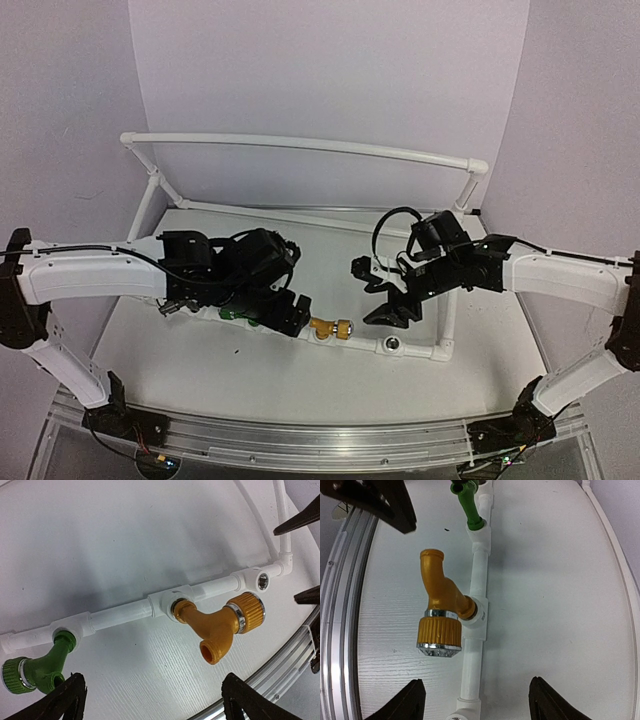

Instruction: Install the water faucets

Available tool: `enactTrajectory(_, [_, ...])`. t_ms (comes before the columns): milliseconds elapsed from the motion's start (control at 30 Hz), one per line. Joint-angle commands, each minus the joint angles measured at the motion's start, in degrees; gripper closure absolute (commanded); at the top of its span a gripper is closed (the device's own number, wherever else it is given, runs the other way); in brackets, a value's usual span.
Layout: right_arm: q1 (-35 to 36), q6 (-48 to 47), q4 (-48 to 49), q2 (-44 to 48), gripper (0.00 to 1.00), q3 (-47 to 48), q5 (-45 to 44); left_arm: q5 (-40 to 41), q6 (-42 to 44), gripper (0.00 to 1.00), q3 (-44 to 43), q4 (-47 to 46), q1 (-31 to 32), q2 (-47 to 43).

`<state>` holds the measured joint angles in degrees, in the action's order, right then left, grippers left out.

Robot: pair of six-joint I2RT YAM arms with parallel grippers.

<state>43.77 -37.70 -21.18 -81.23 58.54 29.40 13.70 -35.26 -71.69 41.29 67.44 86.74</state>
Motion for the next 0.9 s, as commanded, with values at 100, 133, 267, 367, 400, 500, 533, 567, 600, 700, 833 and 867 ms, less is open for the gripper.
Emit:
enactTrajectory(100, [-0.1, 2.7, -2.5, -5.6, 0.49, 7.0, -1.6, -2.0, -7.8, 0.14, 0.7, -3.1, 0.2, 2.8])
enactTrajectory(133, [-0.1, 2.9, -2.5, -6.5, 0.51, 7.6, -2.5, -2.3, -8.2, 0.15, 0.5, -3.1, 0.2, 3.6])
enactTrajectory(267, [-0.1, 3.0, -2.4, -9.6, 0.59, 8.7, -4.3, -2.2, -8.8, 0.19, 0.9, -4.9, 0.2, 5.0])
enactTrajectory(367, [0.0, 3.0, -2.4, -10.8, 0.64, 8.7, -2.9, -1.5, -8.5, 0.21, 0.8, -5.1, 0.2, 5.2])
enactTrajectory(400, [0.1, 3.0, -2.4, -11.1, 0.65, 8.7, -2.2, -1.4, -8.5, 0.21, 0.7, -5.2, 0.2, 5.3])
enactTrajectory(500, [0.3, 3.1, -2.5, -11.6, 0.71, 8.5, -0.5, -1.5, -8.3, 0.22, 0.6, -5.6, 0.1, 5.7])
enactTrajectory(533, [0.5, 3.0, -2.6, -11.7, 0.73, 8.4, 0.2, -1.5, -8.2, 0.22, 0.5, -5.7, 0.1, 5.8])
enactTrajectory(567, [0.8, 2.9, -2.7, -11.6, 0.75, 8.2, 1.0, -1.5, -8.1, 0.22, 0.4, -5.7, 0.1, 5.9])
enactTrajectory(600, [1.0, 2.7, -2.7, -11.3, 0.75, 7.8, 1.8, -1.6, -8.1, 0.22, 0.4, -5.8, 0.1, 6.0])
enactTrajectory(700, [2.3, 2.2, -2.9, -10.8, 0.76, 6.9, 3.1, -1.7, -8.0, 0.22, 0.6, -6.6, 0.1, 5.7])
enactTrajectory(833, [3.9, 1.6, -3.2, -10.8, 0.77, 5.8, 3.5, -1.6, -7.8, 0.22, 0.6, -7.3, 0.0, 5.5])
enactTrajectory(867, [4.4, 1.6, -3.2, -10.8, 0.78, 5.6, 3.5, -1.5, -7.9, 0.22, 0.5, -7.4, 0.0, 5.6])
